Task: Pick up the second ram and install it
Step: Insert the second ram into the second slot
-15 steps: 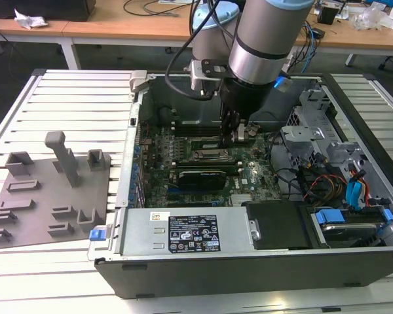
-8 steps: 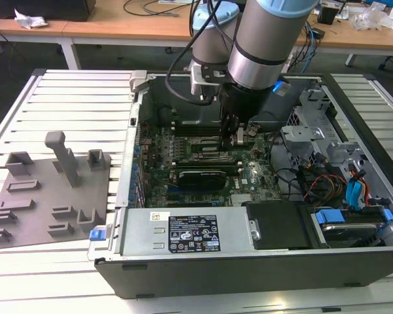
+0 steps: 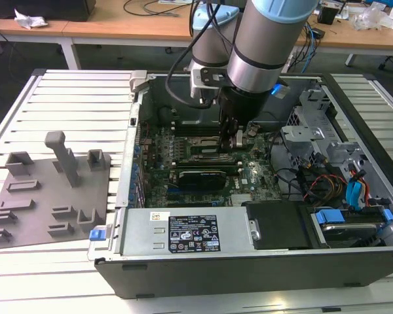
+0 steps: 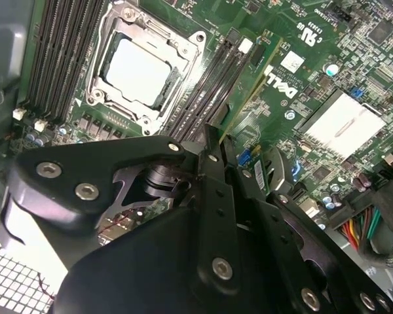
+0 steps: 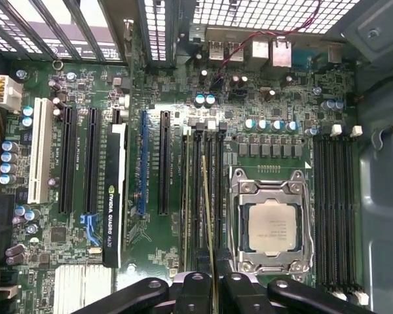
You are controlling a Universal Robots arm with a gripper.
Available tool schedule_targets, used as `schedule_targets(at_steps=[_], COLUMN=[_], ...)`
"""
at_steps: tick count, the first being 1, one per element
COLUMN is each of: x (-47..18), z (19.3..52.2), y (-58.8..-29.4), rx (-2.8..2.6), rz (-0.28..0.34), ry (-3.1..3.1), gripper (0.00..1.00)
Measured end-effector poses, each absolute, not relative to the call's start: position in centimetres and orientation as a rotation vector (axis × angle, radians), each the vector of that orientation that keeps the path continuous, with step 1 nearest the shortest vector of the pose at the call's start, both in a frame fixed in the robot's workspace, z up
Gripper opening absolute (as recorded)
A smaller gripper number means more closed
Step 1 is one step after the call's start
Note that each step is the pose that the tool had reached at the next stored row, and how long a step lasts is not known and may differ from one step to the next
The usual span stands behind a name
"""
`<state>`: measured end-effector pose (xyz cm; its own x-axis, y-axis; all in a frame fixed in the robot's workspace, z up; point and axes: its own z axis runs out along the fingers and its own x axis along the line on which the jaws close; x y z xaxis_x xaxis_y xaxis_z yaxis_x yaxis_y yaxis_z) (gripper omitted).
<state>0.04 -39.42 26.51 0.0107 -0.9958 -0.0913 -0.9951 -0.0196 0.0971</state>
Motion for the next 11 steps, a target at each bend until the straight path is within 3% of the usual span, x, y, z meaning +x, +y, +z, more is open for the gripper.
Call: schedule_targets(at_steps=[4, 11], x=[-0.5, -1.6], z=[26.3, 25.6], y=[-39.1, -39.0], rx=[2.229, 2.177], rz=[-0.207, -0.131], ry=[-2.195, -2.186], gripper=[0.14, 0.14])
